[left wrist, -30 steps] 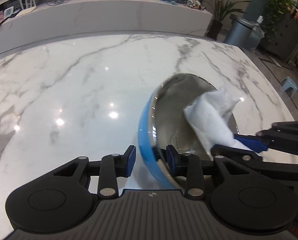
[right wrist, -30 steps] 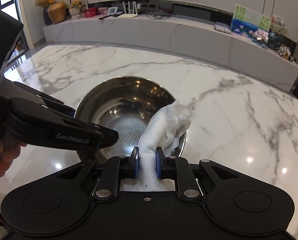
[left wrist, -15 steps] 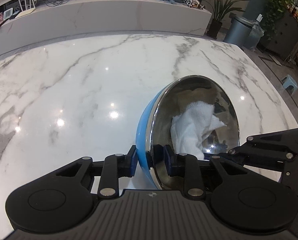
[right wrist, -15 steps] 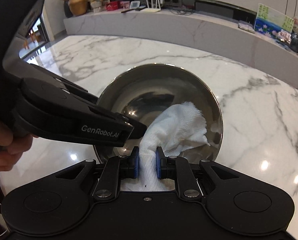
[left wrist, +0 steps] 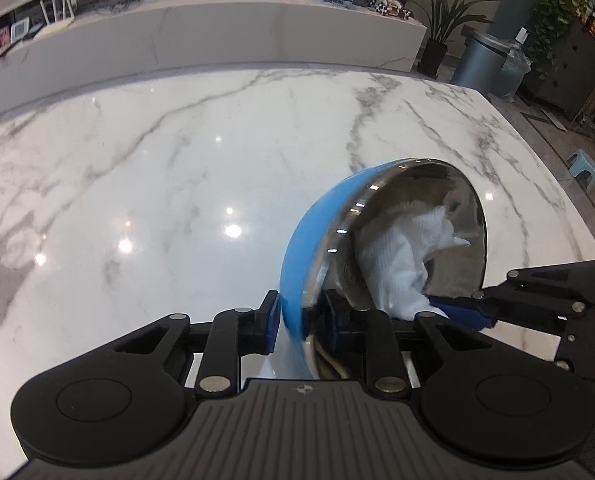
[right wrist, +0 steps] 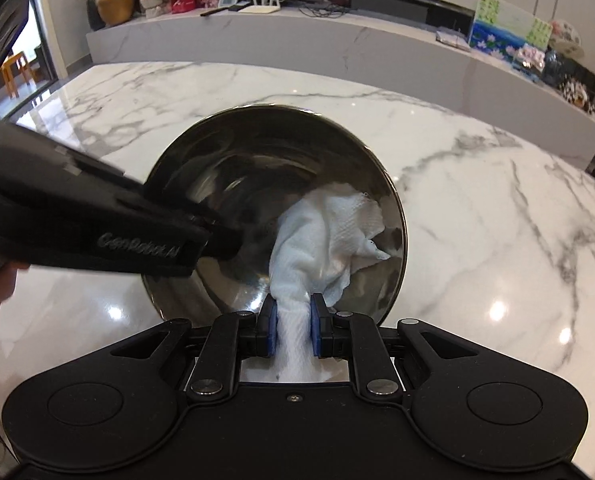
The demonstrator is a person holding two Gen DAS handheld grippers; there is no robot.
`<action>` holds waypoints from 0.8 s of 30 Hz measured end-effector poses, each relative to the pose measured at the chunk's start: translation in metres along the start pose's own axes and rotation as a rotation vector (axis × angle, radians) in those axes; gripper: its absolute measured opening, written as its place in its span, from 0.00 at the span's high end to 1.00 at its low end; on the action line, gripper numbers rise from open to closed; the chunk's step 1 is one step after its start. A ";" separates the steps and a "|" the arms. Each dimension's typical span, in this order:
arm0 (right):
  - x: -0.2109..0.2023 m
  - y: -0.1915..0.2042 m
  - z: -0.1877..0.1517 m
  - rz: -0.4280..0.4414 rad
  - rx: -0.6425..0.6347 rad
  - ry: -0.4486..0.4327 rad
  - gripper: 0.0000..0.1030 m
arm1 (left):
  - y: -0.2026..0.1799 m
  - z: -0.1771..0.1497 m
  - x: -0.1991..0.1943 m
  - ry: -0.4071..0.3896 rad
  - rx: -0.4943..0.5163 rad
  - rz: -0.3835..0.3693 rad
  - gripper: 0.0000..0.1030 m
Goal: Clean bowl
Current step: 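Tilt the bowl up with the left gripper while the right gripper pushes the towel inside, then wipe the bowl interior with the towel in the right gripper while the left gripper holds the bowl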
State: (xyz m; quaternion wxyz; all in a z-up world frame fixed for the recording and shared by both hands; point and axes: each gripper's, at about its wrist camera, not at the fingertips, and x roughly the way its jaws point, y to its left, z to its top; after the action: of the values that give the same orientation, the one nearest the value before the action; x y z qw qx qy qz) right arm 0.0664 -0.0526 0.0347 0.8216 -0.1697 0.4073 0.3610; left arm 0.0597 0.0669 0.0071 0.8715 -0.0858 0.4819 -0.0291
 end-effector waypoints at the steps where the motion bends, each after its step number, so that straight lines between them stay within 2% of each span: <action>1: 0.000 -0.001 0.000 0.000 0.005 -0.003 0.87 | 0.001 -0.002 0.002 0.014 -0.016 -0.007 0.74; 3: 0.001 -0.001 -0.001 -0.004 0.006 -0.004 0.87 | 0.003 -0.004 0.004 0.032 -0.040 -0.016 0.69; 7: 0.004 0.001 -0.003 -0.008 0.004 -0.007 0.87 | 0.005 -0.007 0.005 0.049 -0.065 -0.033 0.68; 9: 0.005 0.001 -0.003 -0.007 0.001 -0.009 0.87 | 0.004 -0.007 0.005 0.045 -0.062 -0.039 0.79; 11: 0.005 0.003 -0.003 0.010 -0.007 -0.011 0.87 | 0.002 -0.006 0.004 0.040 -0.052 -0.044 0.83; 20: 0.006 0.012 0.000 0.086 -0.042 -0.022 0.86 | -0.006 -0.003 0.003 0.025 0.005 -0.001 0.83; 24: 0.008 0.003 0.002 0.062 0.014 0.003 0.87 | -0.008 -0.003 0.002 0.028 0.023 0.008 0.83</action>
State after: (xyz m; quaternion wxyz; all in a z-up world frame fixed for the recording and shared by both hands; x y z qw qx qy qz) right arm 0.0687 -0.0461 0.0298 0.8105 -0.1520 0.4162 0.3831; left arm 0.0586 0.0589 0.0054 0.8658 -0.0733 0.4940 -0.0325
